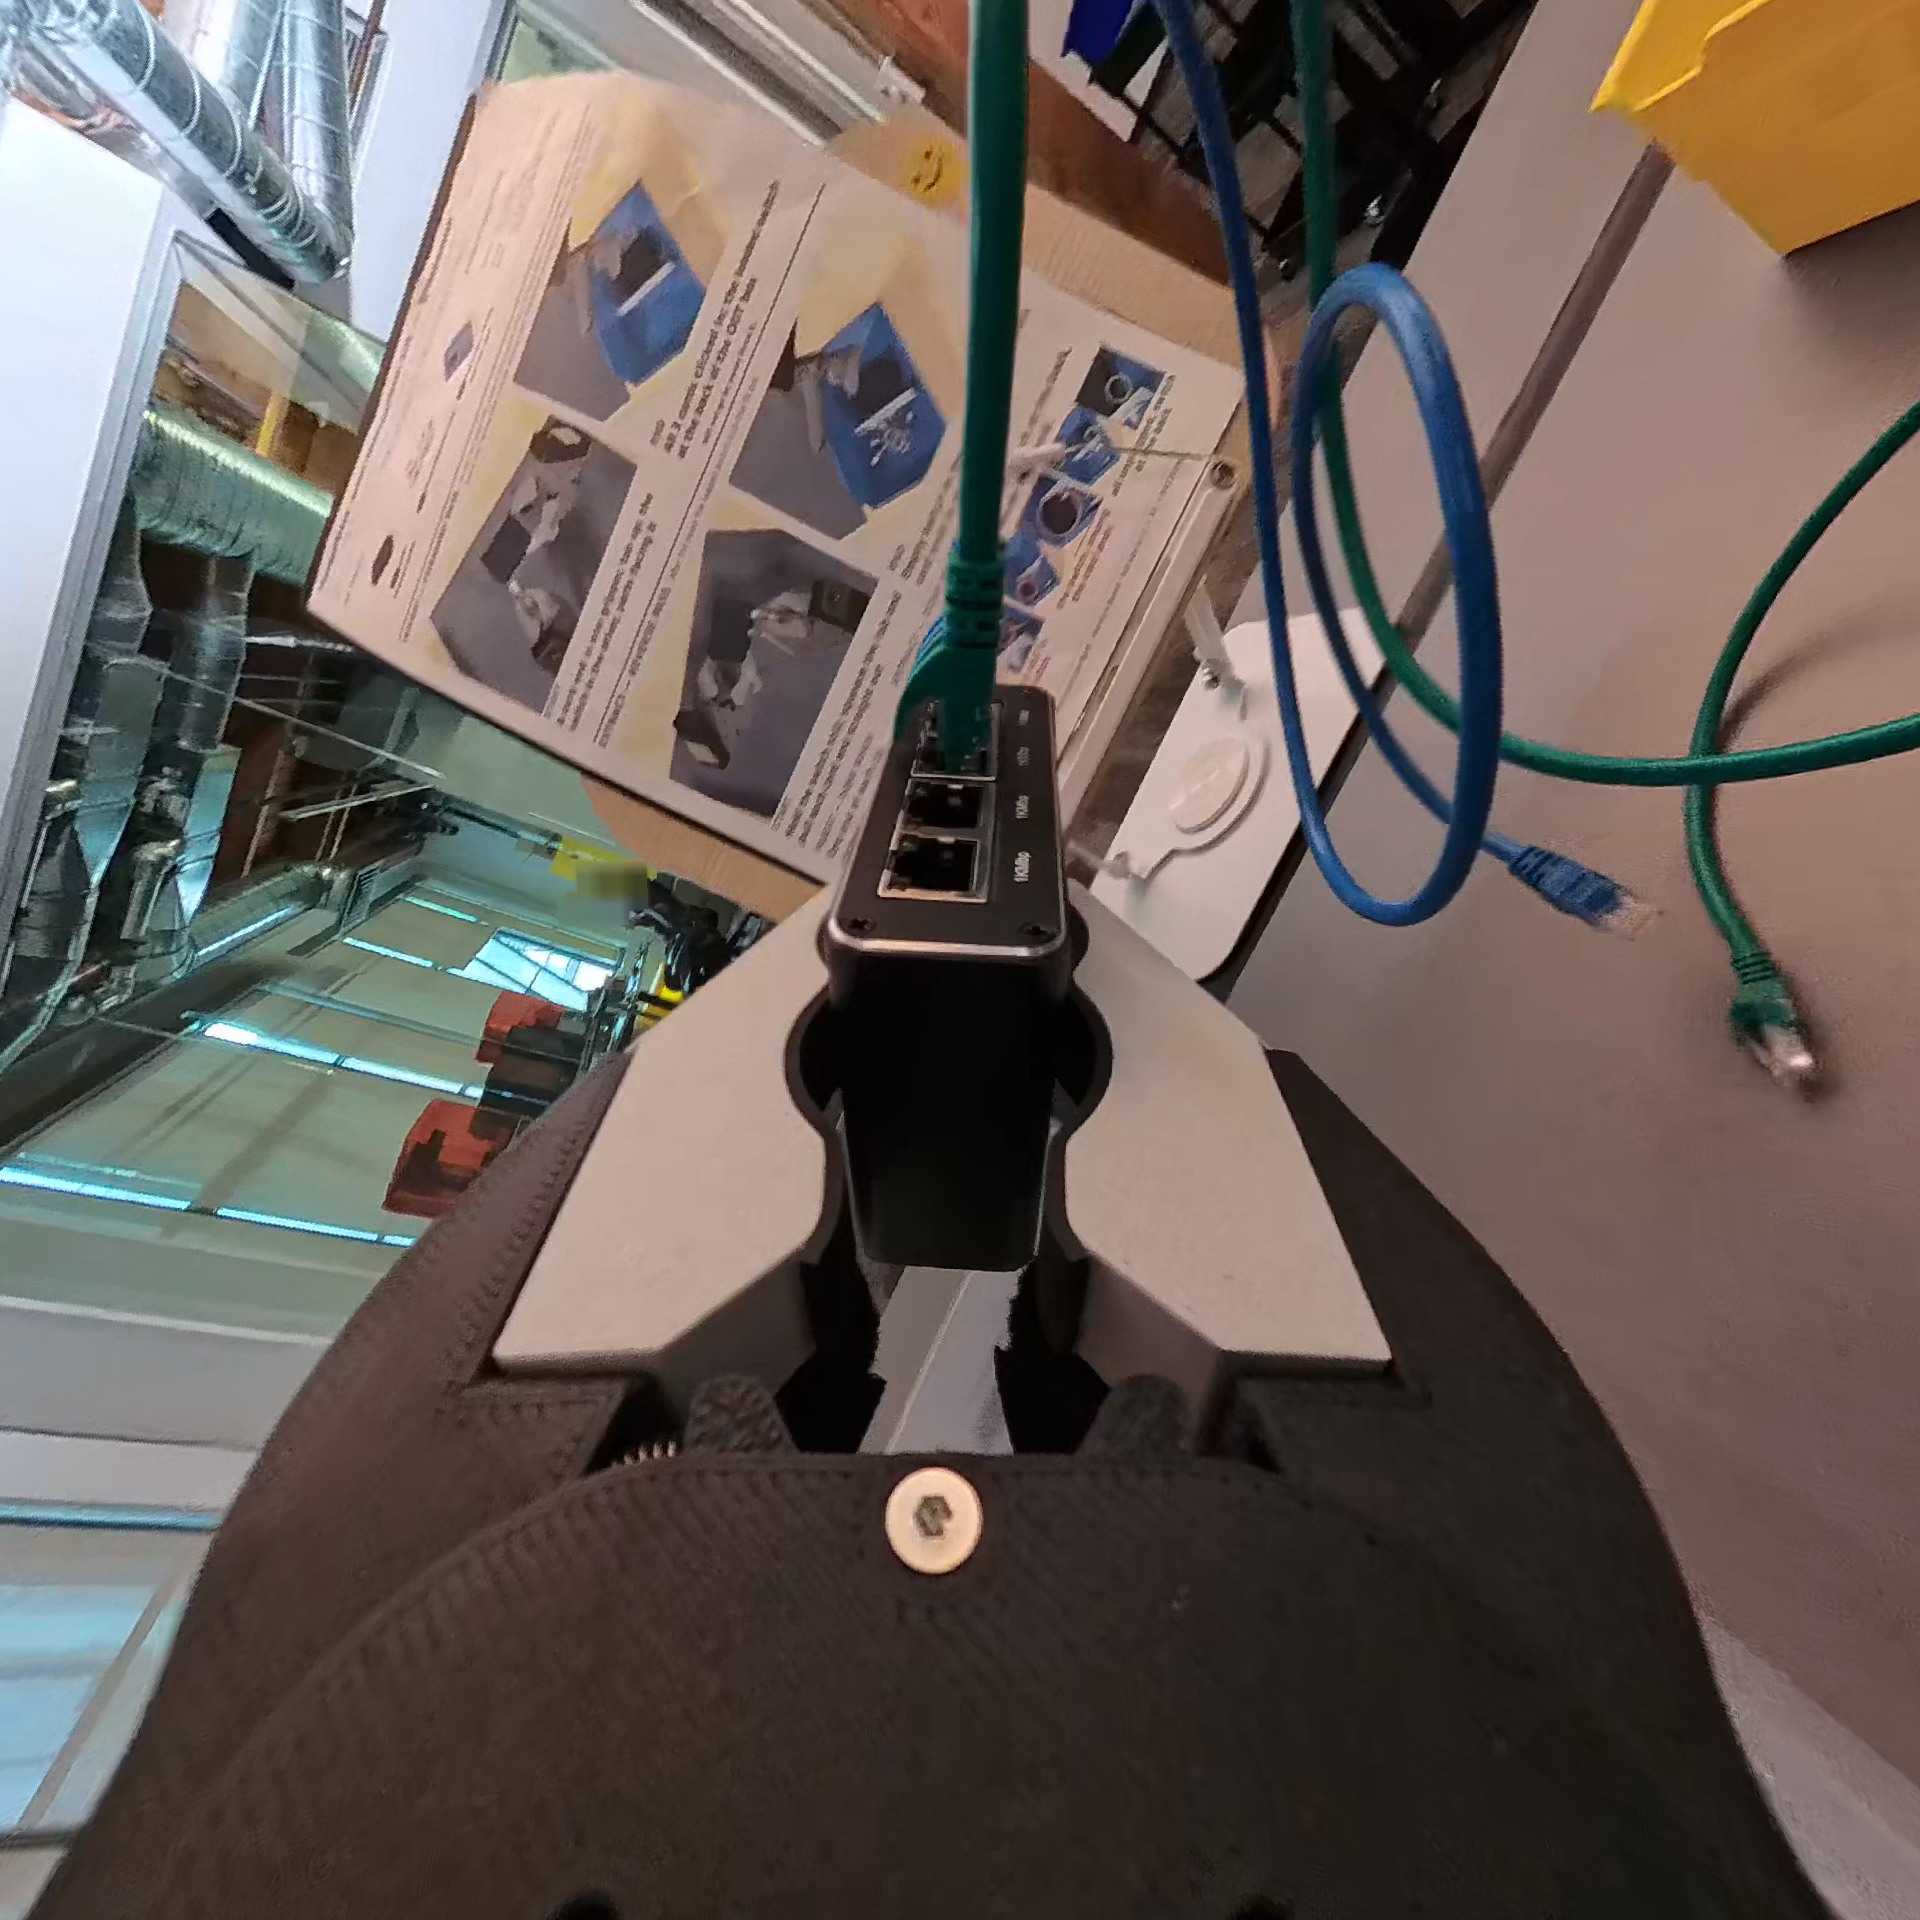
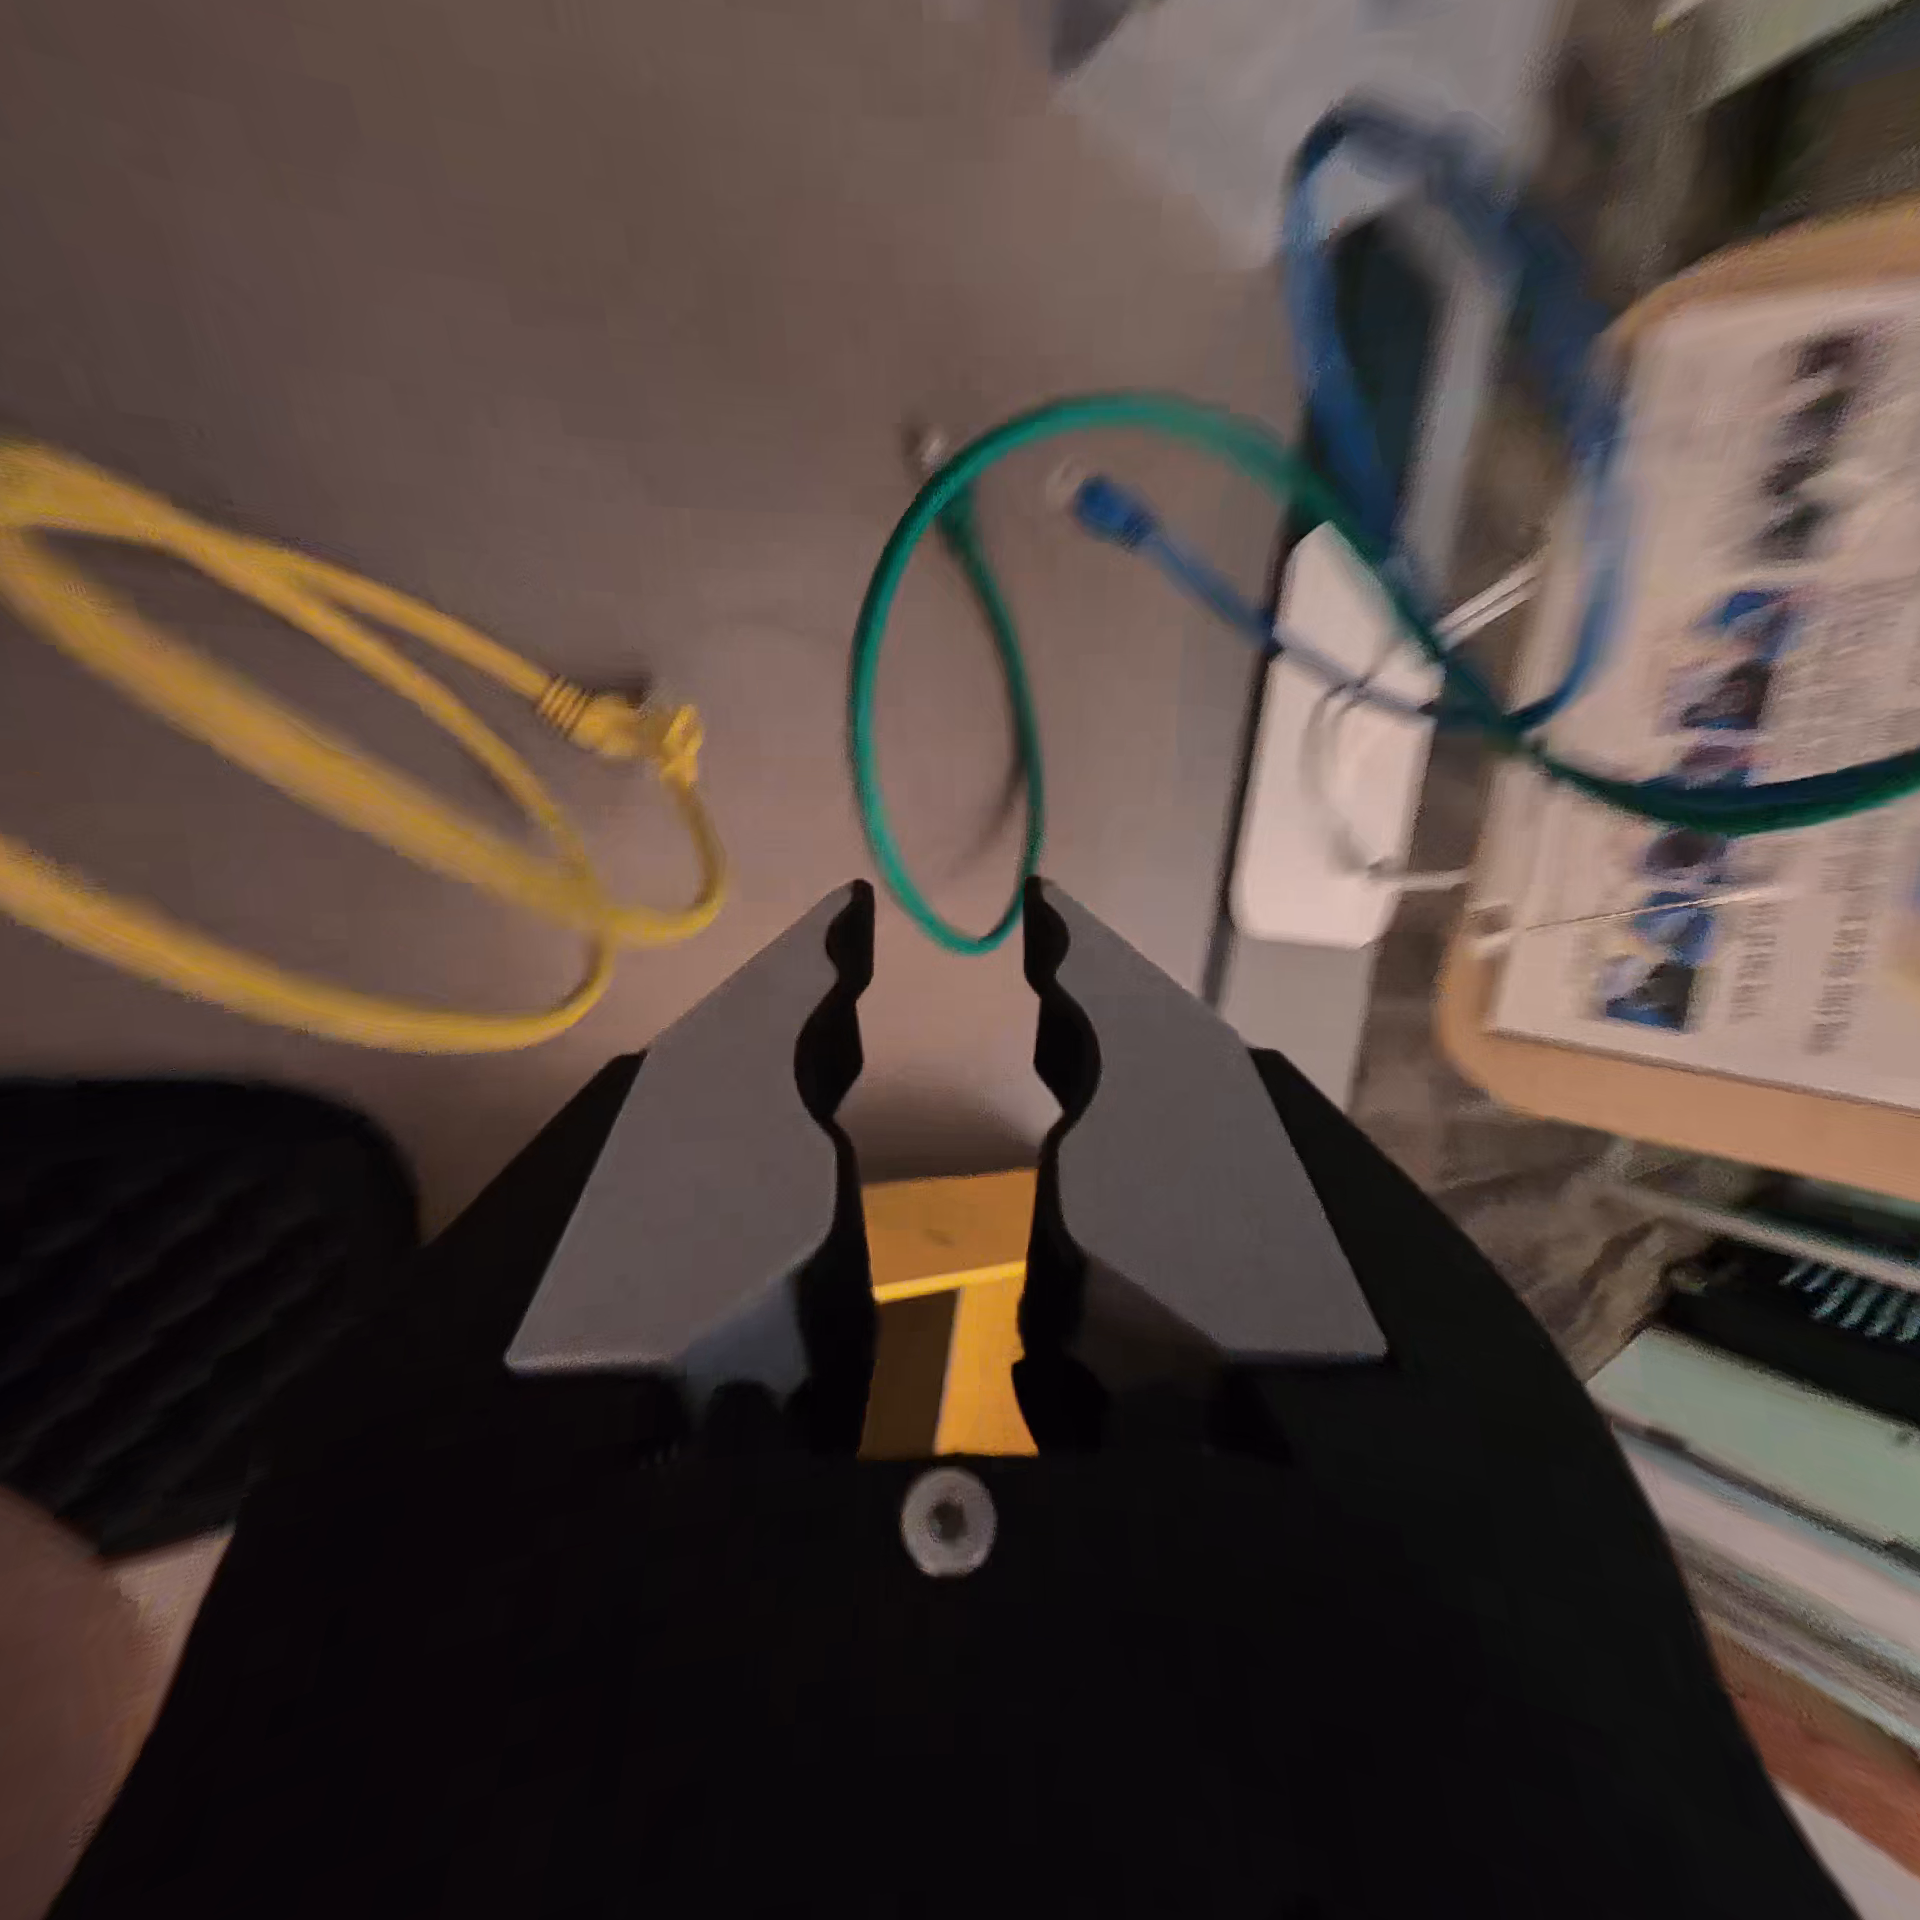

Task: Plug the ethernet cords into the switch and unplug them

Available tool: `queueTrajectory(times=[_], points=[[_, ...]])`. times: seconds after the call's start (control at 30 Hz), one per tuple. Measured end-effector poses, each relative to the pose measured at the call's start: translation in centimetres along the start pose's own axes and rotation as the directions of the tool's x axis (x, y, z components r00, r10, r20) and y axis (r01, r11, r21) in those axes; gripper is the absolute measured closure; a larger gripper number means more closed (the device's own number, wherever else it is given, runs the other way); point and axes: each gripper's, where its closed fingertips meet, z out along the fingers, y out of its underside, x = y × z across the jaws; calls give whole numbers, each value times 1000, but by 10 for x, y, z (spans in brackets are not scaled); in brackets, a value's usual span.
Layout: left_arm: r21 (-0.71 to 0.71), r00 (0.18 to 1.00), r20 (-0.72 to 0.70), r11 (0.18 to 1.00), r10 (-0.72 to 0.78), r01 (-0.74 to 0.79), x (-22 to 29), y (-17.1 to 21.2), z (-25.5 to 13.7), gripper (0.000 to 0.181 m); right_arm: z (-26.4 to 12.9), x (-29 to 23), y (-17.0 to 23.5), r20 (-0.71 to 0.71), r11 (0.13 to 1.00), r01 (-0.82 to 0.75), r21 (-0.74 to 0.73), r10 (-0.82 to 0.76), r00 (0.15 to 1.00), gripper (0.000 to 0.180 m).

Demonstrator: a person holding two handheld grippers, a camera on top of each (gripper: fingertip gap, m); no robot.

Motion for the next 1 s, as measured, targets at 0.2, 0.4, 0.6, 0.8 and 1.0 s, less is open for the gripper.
queueTrajectory(times=[0.2, 0.4, 0.6, 0.8, 1.0], points=[[85, 995, -83, 996, 48, -41, 33, -34, 5, 148, -63, 72, -91, -415, 886, 91, 455, 120, 902, 148], [124, 976, -110, 977, 187, -173, 66, -61, 6, 148, -32, 75, -111, -541, 938, 178, 299, 12, 841, 139], [121, 959, -99, 960, 264, -252, 78, -73, 4, 148, -6, 72, -98, -509, 960, 182, 212, -50, 859, 165], [122, 946, -93, 947, 309, -298, 85, -78, 3, 148, -3, 68, -94, -504, 965, 208, 162, -100, 858, 165], [134, 945, -90, 944, 314, -301, 86, -80, 2, 148, -5, 68, -93, -509, 966, 214, 144, -113, 853, 164]])
